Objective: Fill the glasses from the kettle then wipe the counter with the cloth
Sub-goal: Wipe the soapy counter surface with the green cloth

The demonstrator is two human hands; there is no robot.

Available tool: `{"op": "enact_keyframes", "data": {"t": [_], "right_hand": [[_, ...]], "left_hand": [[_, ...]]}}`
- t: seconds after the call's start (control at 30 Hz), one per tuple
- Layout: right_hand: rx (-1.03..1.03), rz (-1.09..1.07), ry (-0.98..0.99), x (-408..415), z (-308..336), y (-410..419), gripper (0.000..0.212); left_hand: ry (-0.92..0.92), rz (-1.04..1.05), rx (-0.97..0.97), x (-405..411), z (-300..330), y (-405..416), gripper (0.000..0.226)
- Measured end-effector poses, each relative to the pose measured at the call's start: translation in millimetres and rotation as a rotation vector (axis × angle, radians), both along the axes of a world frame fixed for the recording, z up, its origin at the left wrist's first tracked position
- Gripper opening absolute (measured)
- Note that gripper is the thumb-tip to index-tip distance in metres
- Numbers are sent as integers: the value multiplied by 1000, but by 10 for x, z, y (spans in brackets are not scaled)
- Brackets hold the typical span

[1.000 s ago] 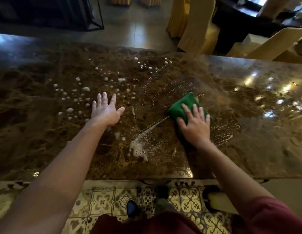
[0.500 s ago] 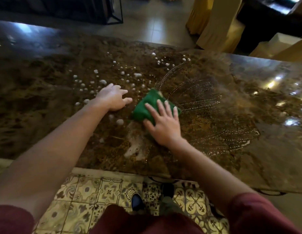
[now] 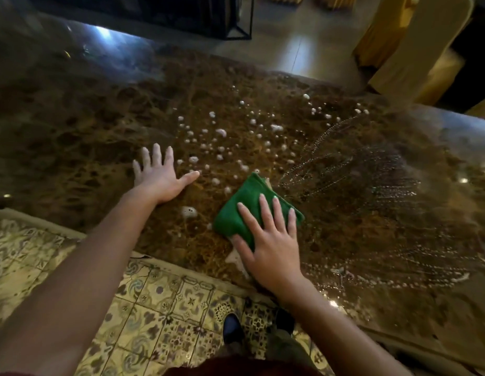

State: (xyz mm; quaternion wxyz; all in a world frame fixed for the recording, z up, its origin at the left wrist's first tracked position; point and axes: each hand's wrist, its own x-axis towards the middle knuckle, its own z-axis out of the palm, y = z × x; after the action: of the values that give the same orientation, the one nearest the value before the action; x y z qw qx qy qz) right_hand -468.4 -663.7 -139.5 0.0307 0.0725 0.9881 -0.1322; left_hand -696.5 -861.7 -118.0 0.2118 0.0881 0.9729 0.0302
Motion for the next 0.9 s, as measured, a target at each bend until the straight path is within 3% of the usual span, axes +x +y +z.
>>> {"op": "enact_keyframes", "data": {"t": [0.13, 0.23, 0.4, 0.47, 0.6, 0.7, 0.77, 0.9], "right_hand": [[3, 94, -39, -1024, 16, 235, 67], [-2, -58, -81, -1636, 62, 732, 69], [-26, -355, -115, -1342, 126, 1174, 70], [7, -308, -102, -952, 79, 856, 70], [33, 1, -27, -602, 13, -21, 69], [0, 138, -4, -1147, 20, -178, 67], [9, 154, -11, -1682, 21, -24, 67], [10, -45, -39, -2564, 19, 498, 68]], "left_hand": [[-16, -27, 14, -1, 38, -77, 106], [-21, -43, 41, 6, 77, -113, 105], [0, -44, 70, 19, -2, -117, 103], [2, -47, 77, -5, -50, -130, 102], [8, -52, 117, -54, -17, -137, 94], [61, 20, 168, -116, 40, -322, 85], [57, 77, 70, -112, 33, -486, 93], [-5, 131, 63, -174, 49, -505, 102]]}}
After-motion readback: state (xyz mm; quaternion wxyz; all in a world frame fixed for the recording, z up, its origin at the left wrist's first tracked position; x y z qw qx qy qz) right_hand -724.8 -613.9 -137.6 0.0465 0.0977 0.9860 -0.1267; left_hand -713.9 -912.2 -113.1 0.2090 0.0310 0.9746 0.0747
